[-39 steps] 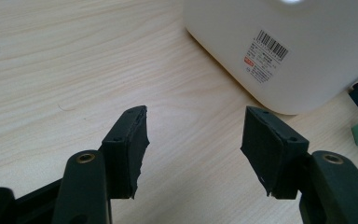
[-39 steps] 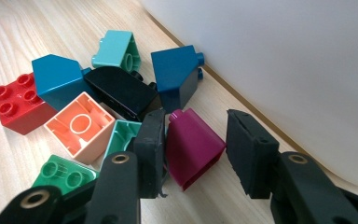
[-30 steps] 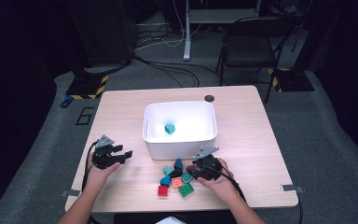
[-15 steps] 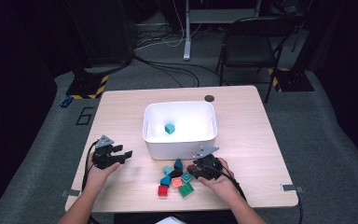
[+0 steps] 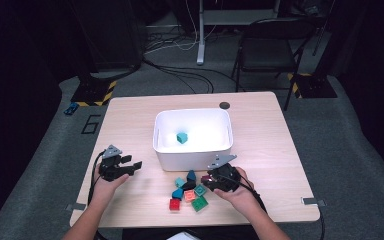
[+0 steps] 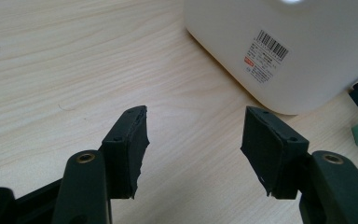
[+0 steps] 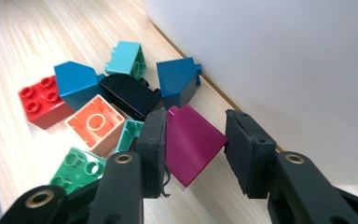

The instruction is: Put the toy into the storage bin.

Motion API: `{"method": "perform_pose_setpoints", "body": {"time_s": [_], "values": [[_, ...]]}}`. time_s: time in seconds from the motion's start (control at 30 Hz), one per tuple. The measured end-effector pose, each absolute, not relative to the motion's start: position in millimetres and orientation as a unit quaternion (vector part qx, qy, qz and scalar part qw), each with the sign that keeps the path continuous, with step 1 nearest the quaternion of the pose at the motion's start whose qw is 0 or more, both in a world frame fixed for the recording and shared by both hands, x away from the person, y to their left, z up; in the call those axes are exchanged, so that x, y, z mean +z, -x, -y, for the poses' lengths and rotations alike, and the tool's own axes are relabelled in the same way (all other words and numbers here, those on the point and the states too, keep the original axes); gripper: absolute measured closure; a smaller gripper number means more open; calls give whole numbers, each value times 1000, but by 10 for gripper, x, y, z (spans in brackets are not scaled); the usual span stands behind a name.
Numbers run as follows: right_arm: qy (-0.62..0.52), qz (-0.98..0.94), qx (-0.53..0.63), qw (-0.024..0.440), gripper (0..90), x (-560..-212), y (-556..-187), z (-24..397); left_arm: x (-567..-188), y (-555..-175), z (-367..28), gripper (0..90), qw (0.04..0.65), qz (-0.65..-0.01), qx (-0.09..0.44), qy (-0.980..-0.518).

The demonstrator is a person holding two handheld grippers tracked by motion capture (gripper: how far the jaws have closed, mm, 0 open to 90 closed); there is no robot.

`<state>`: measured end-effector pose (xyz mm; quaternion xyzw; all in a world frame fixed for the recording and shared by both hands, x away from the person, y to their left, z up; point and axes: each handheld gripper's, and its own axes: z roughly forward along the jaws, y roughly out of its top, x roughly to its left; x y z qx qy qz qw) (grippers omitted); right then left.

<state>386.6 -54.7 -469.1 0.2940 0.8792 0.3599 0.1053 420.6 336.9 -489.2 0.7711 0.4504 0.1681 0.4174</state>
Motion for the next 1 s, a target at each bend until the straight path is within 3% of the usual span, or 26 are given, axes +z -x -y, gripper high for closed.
{"method": "perform_pose_setpoints", "body": {"time_s": [1.0], "values": [[-265,-881,382,80,592,-4108,-3746,609,-4891,-4206,-3377,402,416,-453,166,-771]]}}
